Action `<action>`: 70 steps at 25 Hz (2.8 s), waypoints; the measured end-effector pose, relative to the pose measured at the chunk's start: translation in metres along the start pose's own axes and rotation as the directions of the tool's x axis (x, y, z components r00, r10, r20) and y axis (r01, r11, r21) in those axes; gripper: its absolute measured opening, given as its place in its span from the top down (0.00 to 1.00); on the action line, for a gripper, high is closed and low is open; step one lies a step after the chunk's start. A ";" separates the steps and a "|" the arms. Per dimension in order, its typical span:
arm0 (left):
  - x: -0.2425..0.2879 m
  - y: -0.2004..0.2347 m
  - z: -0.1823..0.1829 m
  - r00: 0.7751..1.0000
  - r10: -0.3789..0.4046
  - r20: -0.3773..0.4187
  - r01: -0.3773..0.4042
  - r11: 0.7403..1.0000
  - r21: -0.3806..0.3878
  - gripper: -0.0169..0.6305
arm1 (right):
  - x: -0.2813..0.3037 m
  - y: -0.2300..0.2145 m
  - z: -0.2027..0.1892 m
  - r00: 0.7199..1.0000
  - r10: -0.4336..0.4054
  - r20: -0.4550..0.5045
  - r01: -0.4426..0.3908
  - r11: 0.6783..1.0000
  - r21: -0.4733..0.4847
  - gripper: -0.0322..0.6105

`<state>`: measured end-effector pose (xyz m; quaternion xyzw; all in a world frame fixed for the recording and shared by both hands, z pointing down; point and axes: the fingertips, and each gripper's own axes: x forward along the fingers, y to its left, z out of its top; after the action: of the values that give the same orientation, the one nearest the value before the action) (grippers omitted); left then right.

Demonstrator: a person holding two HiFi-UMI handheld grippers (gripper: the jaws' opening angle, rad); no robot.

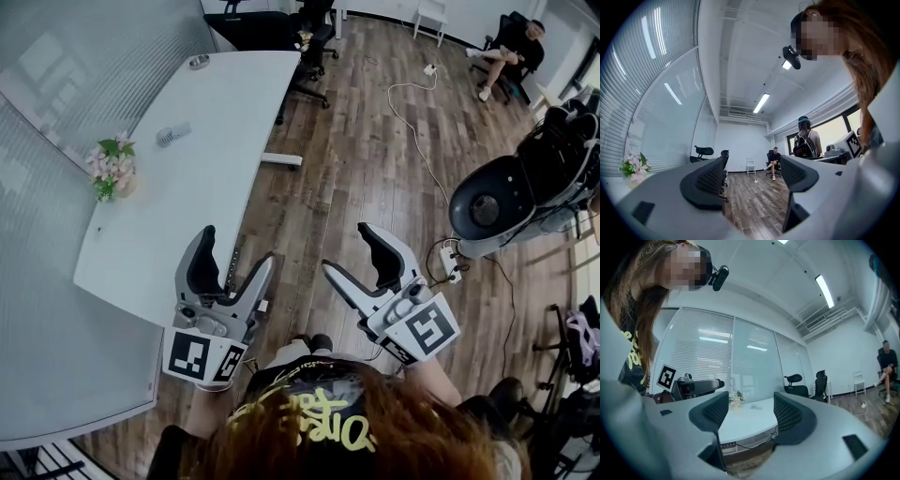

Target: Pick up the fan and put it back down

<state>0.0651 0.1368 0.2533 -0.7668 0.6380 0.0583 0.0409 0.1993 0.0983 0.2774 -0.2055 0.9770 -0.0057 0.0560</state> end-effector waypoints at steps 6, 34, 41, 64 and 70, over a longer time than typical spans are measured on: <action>0.004 0.010 -0.003 1.000 0.013 -0.015 -0.013 1.000 -0.001 0.39 | 0.014 -0.004 -0.003 1.000 0.023 -0.007 -0.023 1.000 0.006 0.51; 0.139 0.081 -0.061 1.000 0.002 0.002 -0.002 1.000 0.022 0.39 | 0.108 -0.129 -0.042 0.999 0.018 0.034 -0.017 1.000 -0.008 0.51; 0.215 0.151 -0.047 0.999 0.022 0.024 -0.023 0.998 0.051 0.39 | 0.200 -0.185 -0.036 0.998 0.059 0.032 -0.059 0.998 -0.009 0.51; 0.302 0.298 -0.039 0.920 0.391 0.015 -0.391 0.917 0.074 0.39 | 0.416 -0.262 -0.028 0.887 0.461 0.025 -0.462 0.886 0.045 0.51; 0.264 0.308 -0.028 0.810 0.584 0.053 -0.586 0.806 0.085 0.39 | 0.448 -0.237 -0.024 0.761 0.648 0.036 -0.649 0.760 0.029 0.51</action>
<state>-0.1897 -0.1801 0.2471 -0.5295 0.8445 0.0460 0.0660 -0.1158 -0.2989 0.2615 0.1458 0.9868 -0.0030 0.0705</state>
